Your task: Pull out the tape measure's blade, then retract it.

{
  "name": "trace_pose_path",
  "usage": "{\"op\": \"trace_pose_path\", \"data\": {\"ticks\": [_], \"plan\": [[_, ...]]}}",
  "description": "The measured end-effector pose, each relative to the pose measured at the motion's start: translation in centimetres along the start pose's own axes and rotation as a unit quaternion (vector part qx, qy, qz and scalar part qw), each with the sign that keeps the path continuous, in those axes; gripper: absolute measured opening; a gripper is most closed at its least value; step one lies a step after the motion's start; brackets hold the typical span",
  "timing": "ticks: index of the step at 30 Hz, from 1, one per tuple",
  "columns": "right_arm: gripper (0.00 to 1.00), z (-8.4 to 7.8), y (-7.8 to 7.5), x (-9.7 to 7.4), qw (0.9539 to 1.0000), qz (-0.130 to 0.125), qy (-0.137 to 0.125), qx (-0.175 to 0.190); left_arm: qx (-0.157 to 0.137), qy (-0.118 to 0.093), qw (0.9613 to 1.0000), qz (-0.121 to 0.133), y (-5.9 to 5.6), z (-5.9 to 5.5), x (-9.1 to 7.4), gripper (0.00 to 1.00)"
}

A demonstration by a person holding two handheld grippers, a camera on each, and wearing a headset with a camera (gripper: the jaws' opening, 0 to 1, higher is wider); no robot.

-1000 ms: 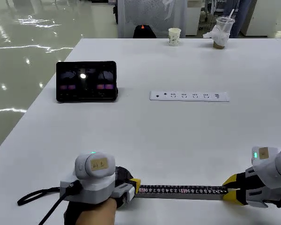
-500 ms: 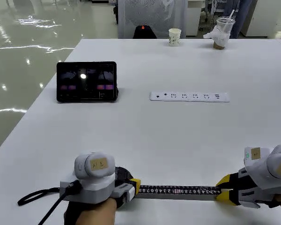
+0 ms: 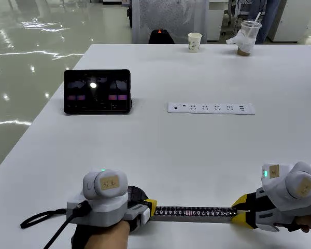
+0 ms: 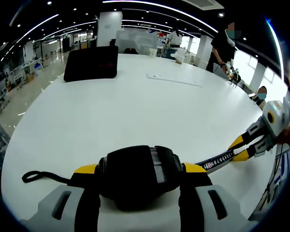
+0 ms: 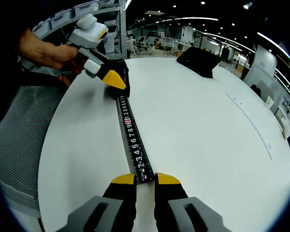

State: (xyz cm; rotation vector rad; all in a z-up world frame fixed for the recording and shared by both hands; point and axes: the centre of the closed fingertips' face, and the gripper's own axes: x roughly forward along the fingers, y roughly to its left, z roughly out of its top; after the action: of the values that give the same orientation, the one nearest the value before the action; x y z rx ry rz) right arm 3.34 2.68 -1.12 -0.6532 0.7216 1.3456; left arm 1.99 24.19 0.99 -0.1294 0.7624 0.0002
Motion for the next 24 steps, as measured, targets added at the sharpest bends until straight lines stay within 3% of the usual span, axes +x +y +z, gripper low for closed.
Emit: {"op": "trace_pose_path", "data": {"ticks": [24], "plan": [[0.11,2.4,0.9,1.8,0.9998,0.009,-0.014,-0.005,-0.007,0.001,1.0000,-0.001,0.1,0.0,-0.1,0.61]]}}
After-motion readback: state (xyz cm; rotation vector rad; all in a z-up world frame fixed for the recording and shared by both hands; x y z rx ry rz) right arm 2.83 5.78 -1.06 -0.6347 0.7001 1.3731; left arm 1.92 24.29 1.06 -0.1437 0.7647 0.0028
